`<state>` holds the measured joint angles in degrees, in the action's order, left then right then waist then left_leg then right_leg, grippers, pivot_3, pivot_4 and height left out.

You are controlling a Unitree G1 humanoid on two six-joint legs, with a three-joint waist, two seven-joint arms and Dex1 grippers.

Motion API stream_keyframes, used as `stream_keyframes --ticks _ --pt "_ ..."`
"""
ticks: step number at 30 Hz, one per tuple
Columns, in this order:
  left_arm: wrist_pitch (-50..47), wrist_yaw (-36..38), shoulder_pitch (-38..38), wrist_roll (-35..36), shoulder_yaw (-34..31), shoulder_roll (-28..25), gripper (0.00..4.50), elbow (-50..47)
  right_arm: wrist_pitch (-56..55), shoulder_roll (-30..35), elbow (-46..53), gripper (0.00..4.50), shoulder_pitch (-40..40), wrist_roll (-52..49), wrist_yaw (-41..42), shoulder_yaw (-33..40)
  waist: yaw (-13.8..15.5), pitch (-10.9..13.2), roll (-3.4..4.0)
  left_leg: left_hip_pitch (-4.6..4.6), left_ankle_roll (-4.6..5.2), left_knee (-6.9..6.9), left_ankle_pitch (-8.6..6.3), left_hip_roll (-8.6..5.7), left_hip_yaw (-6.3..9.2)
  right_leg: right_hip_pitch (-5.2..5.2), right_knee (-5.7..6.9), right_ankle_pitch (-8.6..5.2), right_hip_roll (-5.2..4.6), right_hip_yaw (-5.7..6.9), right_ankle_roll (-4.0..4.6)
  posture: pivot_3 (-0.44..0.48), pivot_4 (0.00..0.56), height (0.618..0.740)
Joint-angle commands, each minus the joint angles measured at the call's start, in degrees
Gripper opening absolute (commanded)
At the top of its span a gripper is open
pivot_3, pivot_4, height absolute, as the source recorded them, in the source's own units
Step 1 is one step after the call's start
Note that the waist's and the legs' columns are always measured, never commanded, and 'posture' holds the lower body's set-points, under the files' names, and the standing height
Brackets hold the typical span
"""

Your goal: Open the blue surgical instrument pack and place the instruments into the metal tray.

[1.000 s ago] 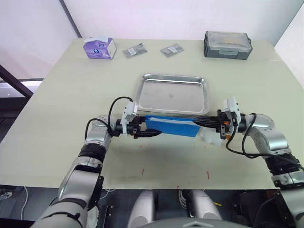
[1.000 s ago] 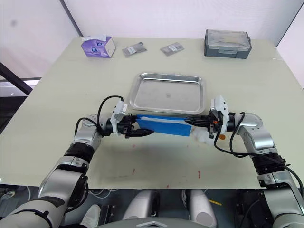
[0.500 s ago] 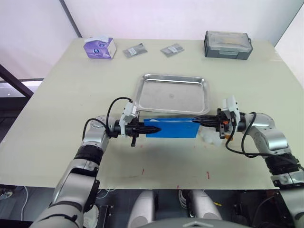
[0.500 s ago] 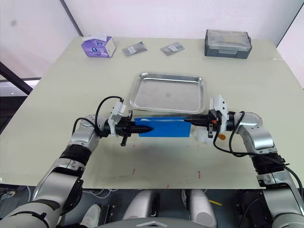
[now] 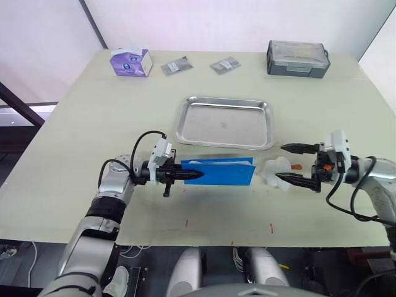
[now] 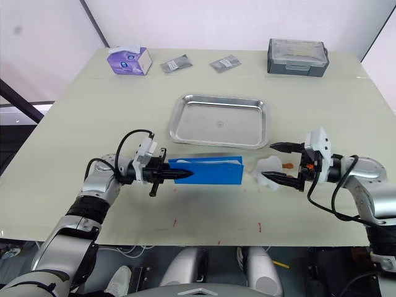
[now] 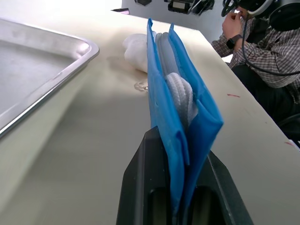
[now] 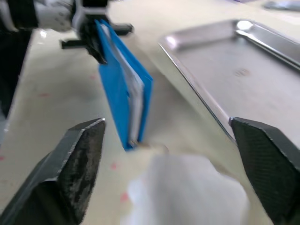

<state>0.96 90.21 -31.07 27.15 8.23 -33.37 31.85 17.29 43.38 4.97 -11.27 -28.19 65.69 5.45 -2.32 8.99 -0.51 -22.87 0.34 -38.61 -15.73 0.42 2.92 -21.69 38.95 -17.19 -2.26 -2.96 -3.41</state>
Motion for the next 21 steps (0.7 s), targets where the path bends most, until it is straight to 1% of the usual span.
stream_keyframes --ticks 1,3,7,11,12,13,14,15,16,17,19,21 --pt "1.0 2.3 -0.4 0.7 -1.4 -0.9 0.0 -2.0 -0.4 -0.7 0.1 4.38 0.4 2.7 -4.4 0.5 0.0 0.0 0.0 0.0 0.0 0.0 0.0 0.0 -0.01 0.0 0.0 0.0 0.0 -0.01 0.0 0.0 0.15 0.738" --pt "1.1 2.3 -0.5 0.7 -1.2 -1.0 0.0 -2.3 1.6 -2.0 -0.3 4.38 1.2 3.3 -7.2 0.1 0.0 0.0 0.0 0.0 0.0 0.0 0.0 0.0 -0.02 0.0 0.01 0.0 0.0 -0.02 0.0 0.0 0.15 0.738" --pt "0.9 2.3 -0.5 0.8 -1.4 -0.8 0.0 -3.1 2.1 -2.8 -1.9 4.38 2.6 6.1 -9.0 -1.9 0.1 0.0 0.0 -0.01 0.0 0.0 0.0 -0.01 -0.01 0.0 0.0 0.0 -0.01 -0.01 0.0 0.0 0.15 0.738" --pt "0.6 2.3 -0.4 0.8 -1.8 -0.7 0.0 -3.8 7.0 -3.8 -1.6 4.38 2.6 4.5 -9.9 -2.8 0.0 0.0 0.0 -0.01 0.0 0.0 0.0 -0.01 -0.02 0.0 0.0 0.0 -0.01 -0.03 0.0 0.0 0.15 0.738" --pt "0.5 2.3 -0.4 0.8 -1.9 -0.5 0.0 -4.0 7.9 -3.9 -1.4 4.02 2.7 4.2 -9.7 -3.1 0.0 0.0 0.0 0.0 0.0 0.0 0.0 0.0 -0.02 0.0 0.0 0.0 0.0 -0.02 0.0 0.0 0.15 0.738" --pt "0.4 2.3 -0.4 0.7 -2.1 -0.4 0.0 -4.4 8.7 -4.0 -1.1 3.79 2.9 3.9 -9.6 -3.2 0.1 0.0 0.0 0.0 0.0 0.0 0.0 0.0 -0.02 0.0 0.0 0.0 0.0 -0.02 0.0 0.0 0.15 0.738" --pt "0.3 2.3 -0.3 0.7 -2.2 -0.3 0.0 -4.7 9.4 -4.1 -0.9 3.66 3.1 3.3 -9.2 -3.2 0.1 0.0 0.0 0.0 0.0 0.0 0.0 -0.01 -0.02 0.0 0.0 0.0 0.0 -0.02 0.0 0.0 0.15 0.738" --pt "0.4 2.2 -0.2 0.5 -2.4 -0.2 0.0 -4.8 9.9 -4.2 -0.5 3.23 3.3 2.6 -8.8 -3.0 0.1 0.0 0.0 0.0 0.0 0.0 0.0 0.0 -0.01 0.01 0.0 0.0 0.0 -0.02 0.0 0.0 0.15 0.738" --pt "0.3 2.3 -0.1 0.5 -2.4 -0.1 0.0 -5.0 10.3 -4.3 -0.2 2.58 3.5 1.8 -8.5 -2.7 0.1 0.0 0.0 0.0 0.0 0.0 0.0 0.0 -0.01 0.01 -0.01 0.0 0.0 -0.01 0.0 0.0 0.15 0.738" --pt "0.2 2.3 0.0 0.4 -2.5 -0.1 0.0 -5.1 10.6 -4.3 0.1 2.16 3.7 1.4 -8.4 -2.4 0.1 0.0 0.0 0.0 0.0 0.0 0.0 0.0 -0.01 0.01 -0.01 0.0 0.0 -0.01 0.0 0.0 0.15 0.738" --pt "0.1 2.2 0.3 0.3 -2.5 -0.1 0.0 -5.4 11.5 -4.0 0.9 1.6 4.5 -0.4 -7.9 -0.9 0.1 0.0 0.0 0.0 0.0 0.0 0.0 0.0 -0.01 0.02 -0.01 0.0 -0.01 -0.02 0.0 0.0 0.15 0.738" --pt "0.3 1.9 0.4 0.0 -2.5 0.0 0.0 -5.4 11.6 -3.4 1.3 0.88 5.6 -2.2 -7.0 1.4 0.1 0.0 0.0 0.0 0.0 0.0 0.0 0.0 -0.01 0.02 -0.01 0.0 -0.01 -0.01 0.0 0.0 0.15 0.738"
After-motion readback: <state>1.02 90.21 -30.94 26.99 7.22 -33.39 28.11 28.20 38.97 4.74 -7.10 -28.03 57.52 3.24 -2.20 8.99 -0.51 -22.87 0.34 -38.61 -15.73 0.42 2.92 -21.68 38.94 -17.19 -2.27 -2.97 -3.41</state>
